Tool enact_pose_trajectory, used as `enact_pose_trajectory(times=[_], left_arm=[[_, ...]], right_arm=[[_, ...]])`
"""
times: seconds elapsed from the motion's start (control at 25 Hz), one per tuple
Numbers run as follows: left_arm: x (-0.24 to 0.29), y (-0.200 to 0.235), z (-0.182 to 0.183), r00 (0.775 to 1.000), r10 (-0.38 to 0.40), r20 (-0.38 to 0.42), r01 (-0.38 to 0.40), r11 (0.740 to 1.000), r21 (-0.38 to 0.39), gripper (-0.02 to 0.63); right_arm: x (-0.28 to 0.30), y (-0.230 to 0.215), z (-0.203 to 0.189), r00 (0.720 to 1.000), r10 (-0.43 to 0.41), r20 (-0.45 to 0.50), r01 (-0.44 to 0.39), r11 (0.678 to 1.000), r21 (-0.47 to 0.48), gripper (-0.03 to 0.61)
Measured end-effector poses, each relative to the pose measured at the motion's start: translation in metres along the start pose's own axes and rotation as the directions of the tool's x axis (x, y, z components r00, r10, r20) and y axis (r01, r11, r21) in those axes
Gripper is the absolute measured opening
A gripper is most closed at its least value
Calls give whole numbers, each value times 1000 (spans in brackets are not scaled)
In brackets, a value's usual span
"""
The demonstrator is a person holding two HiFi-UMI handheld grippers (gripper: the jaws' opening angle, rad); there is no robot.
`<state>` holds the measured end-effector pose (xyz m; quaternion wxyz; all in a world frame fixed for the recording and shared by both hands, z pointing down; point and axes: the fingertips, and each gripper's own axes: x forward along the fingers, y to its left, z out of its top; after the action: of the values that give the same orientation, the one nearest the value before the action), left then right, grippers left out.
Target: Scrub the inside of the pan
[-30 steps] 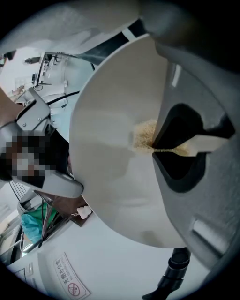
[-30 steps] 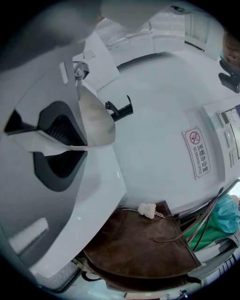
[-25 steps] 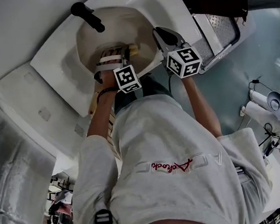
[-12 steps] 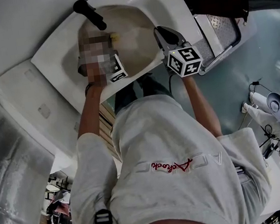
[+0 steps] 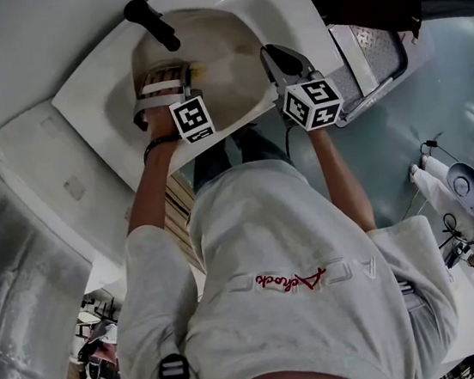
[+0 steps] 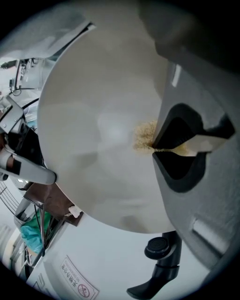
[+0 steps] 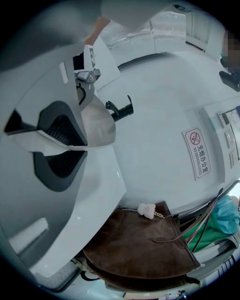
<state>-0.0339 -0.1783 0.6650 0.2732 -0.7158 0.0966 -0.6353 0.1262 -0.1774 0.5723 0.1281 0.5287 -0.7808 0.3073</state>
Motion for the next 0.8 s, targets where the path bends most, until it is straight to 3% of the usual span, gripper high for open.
enact_pose_trajectory(times=[0.56,0.8], left_arm=[[-13,-43,41,994,-66,88,66,998,5,18],[-21,-16,51,989,-2,145,10,998,-56,18]], right_arm=[[2,0,0,1000,-9,-5,9,1000,-8,41],[2,1,0,1000,-8,-7,8,1000,-13,41]])
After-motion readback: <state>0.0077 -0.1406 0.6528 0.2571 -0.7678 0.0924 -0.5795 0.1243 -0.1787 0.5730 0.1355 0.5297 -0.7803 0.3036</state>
